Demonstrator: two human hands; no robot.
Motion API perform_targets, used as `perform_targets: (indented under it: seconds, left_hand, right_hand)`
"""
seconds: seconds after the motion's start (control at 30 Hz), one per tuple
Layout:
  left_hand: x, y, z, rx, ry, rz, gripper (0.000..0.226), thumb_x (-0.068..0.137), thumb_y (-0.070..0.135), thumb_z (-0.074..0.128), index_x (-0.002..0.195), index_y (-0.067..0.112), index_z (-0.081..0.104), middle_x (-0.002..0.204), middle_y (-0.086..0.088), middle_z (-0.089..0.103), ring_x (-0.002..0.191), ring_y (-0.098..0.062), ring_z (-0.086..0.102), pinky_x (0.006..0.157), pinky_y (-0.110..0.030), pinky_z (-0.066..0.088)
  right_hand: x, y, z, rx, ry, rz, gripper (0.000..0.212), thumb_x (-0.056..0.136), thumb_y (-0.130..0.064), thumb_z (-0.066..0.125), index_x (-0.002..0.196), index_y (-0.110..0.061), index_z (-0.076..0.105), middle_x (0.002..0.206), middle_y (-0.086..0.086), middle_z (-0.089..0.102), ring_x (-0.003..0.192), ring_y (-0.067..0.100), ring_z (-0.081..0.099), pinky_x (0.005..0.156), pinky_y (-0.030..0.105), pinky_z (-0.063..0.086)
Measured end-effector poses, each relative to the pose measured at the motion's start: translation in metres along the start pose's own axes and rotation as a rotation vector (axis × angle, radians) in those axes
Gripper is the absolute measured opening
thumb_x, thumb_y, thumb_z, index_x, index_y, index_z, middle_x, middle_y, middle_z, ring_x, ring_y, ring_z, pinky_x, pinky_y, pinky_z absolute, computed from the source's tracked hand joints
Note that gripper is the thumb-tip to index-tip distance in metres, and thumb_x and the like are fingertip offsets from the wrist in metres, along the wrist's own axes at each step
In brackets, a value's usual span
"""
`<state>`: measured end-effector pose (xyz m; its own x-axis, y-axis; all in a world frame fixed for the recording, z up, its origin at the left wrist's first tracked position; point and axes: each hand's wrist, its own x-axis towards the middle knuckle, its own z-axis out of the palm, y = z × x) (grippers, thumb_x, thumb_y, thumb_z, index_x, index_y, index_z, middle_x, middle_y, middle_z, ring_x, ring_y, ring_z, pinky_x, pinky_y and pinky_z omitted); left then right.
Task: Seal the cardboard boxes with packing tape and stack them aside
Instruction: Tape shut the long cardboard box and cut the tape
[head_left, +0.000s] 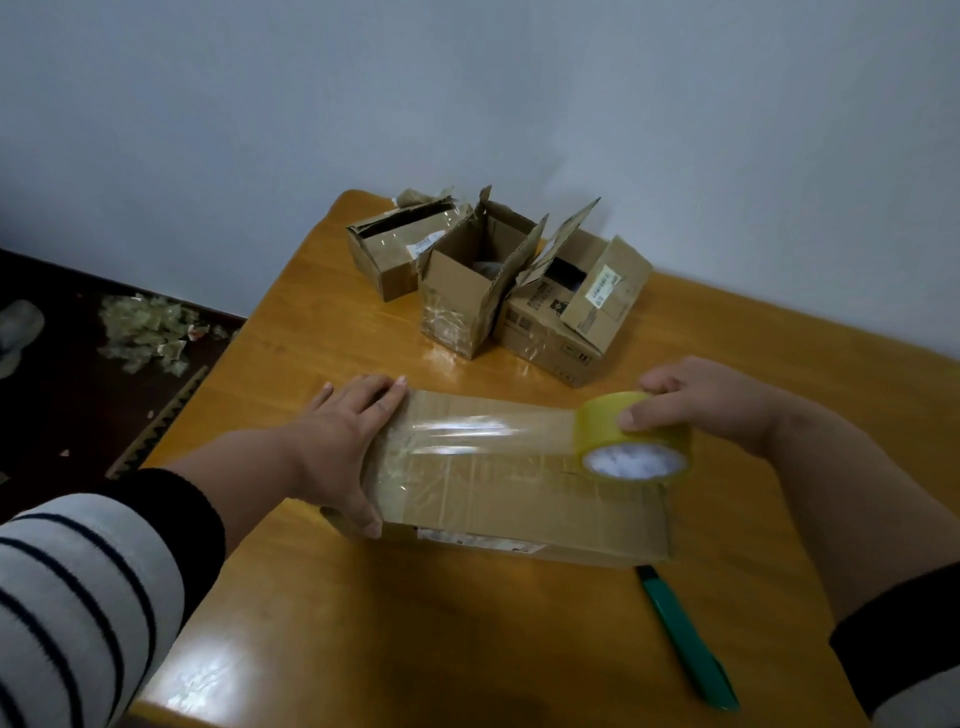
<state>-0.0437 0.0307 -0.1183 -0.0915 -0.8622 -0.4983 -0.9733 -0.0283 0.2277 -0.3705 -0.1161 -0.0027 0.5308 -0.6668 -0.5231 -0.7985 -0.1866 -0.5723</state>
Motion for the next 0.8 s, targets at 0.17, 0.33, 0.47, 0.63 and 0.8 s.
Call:
perform_targets:
  seconds: [0.17,0.33,0.47,0.63,0.8]
  left_hand:
    - [-0.002,-0.002,0.001,-0.033,0.015,-0.03,0.159,0.033,0.084,0.074,0.118,0.04,-0.053,0.153,0.018,-0.022,0.147,-0.016,-0.016,0.116,-0.043,-0.015]
    - [-0.003,0.0,0.001,-0.02,0.017,-0.051,0.161,0.031,0.085,0.073,0.12,0.039,-0.053,0.153,0.019,-0.021,0.148,-0.015,-0.011,0.119,-0.043,-0.01]
    - [-0.003,0.003,0.0,0.001,-0.002,-0.084,0.162,0.032,0.084,0.076,0.121,0.039,-0.052,0.155,0.016,-0.022,0.149,-0.018,-0.009,0.12,-0.044,-0.007]
    - [-0.004,0.005,-0.002,0.018,0.005,-0.095,0.162,0.035,0.08,0.078,0.126,0.034,-0.048,0.156,0.014,-0.021,0.149,-0.017,-0.009,0.121,-0.044,-0.005]
    - [-0.006,0.009,-0.004,0.029,0.021,-0.1,0.164,0.039,0.076,0.081,0.143,0.028,-0.036,0.158,0.012,-0.018,0.149,-0.015,-0.009,0.116,-0.041,-0.012]
  right_hand:
    - [-0.022,0.046,-0.023,-0.044,0.119,0.133,0.053,0.072,-0.053,0.077,0.064,-0.002,0.062,0.058,0.002,0.051,0.055,0.014,0.046,0.056,0.028,0.033]
    - [-0.02,0.076,-0.009,-0.202,0.075,0.177,0.05,0.086,-0.052,0.065,0.07,-0.004,0.062,0.067,0.005,0.053,0.063,0.016,0.049,0.059,0.029,0.036]
    - [-0.012,0.08,-0.01,-0.275,0.088,0.209,0.047,0.085,-0.057,0.064,0.064,-0.017,0.051,0.067,-0.001,0.049,0.064,0.013,0.048,0.055,0.027,0.032]
    - [0.004,0.083,-0.009,-0.455,0.06,0.262,0.059,0.081,-0.069,0.06,0.105,-0.014,0.063,0.096,0.002,0.057,0.089,0.017,0.049,0.065,0.025,0.036]
    - [0.016,0.091,0.007,-0.582,0.017,0.347,0.075,0.079,-0.077,0.052,0.116,-0.013,0.063,0.087,-0.005,0.052,0.084,0.015,0.052,0.068,0.029,0.043]
